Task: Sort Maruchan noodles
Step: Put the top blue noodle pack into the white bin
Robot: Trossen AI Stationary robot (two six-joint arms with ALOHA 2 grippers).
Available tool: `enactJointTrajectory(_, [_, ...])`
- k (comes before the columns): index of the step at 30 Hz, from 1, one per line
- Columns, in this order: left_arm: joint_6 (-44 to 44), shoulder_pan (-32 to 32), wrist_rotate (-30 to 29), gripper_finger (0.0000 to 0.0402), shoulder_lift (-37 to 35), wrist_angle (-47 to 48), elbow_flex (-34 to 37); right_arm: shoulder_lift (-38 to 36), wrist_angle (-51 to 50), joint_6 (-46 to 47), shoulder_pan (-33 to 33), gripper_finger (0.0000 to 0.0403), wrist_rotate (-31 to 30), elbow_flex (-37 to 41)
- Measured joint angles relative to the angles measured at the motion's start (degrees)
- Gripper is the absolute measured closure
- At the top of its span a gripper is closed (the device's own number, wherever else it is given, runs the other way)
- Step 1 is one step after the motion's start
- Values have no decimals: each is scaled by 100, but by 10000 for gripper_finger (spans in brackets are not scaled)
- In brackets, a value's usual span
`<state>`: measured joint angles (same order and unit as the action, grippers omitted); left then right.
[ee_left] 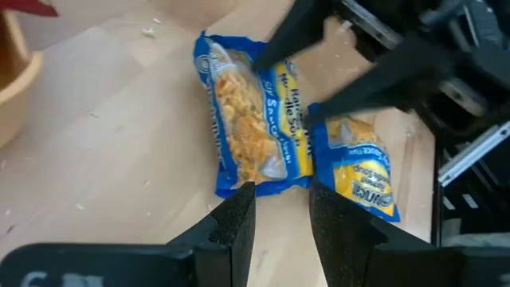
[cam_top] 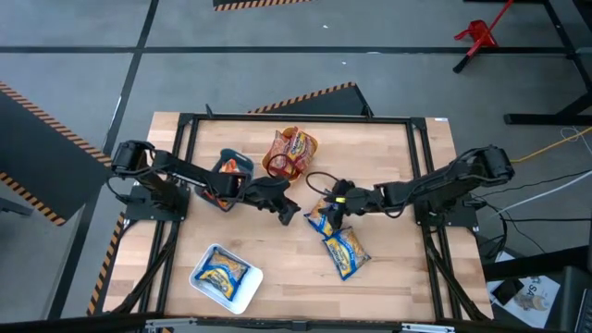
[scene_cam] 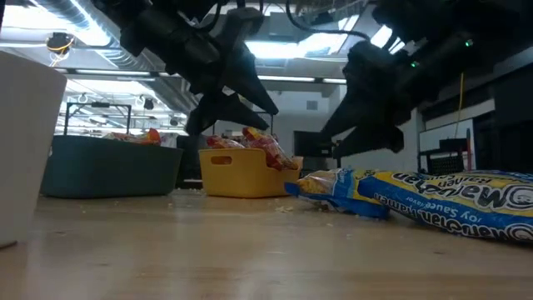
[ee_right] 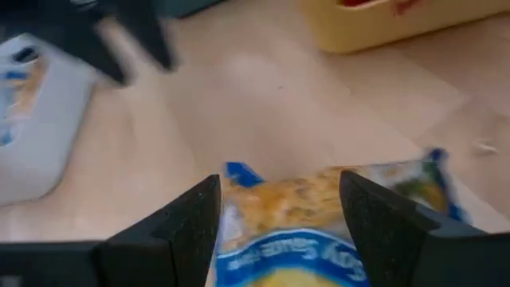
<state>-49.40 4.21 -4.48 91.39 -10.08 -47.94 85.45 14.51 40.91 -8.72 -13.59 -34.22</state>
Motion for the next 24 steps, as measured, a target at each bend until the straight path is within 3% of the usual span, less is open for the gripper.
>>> enactJointTrajectory(4, [-158, -1, 60, 289, -2, 162, 0, -157, -575, -75, 7, 162, -34, -229])
enactJointTrajectory(10, [-189, 90, 9, 289, -4, 190, 0, -452, -3633, 173, -182, 162, -1806, -1041])
enactJointTrajectory(12, [-423, 109, -95, 289, -4, 180, 0, -422, -4326, 256, -100, 162, -2031, -1162])
enactJointTrajectory(19, [-312, 198, -228, 289, 31, 164, 2, 157, -4206, 577, 132, 162, -1292, -942])
enactJointTrajectory(24, [-199, 197, -35, 273, 107, 186, 5, 539, -3062, 162, 125, 162, -702, -944])
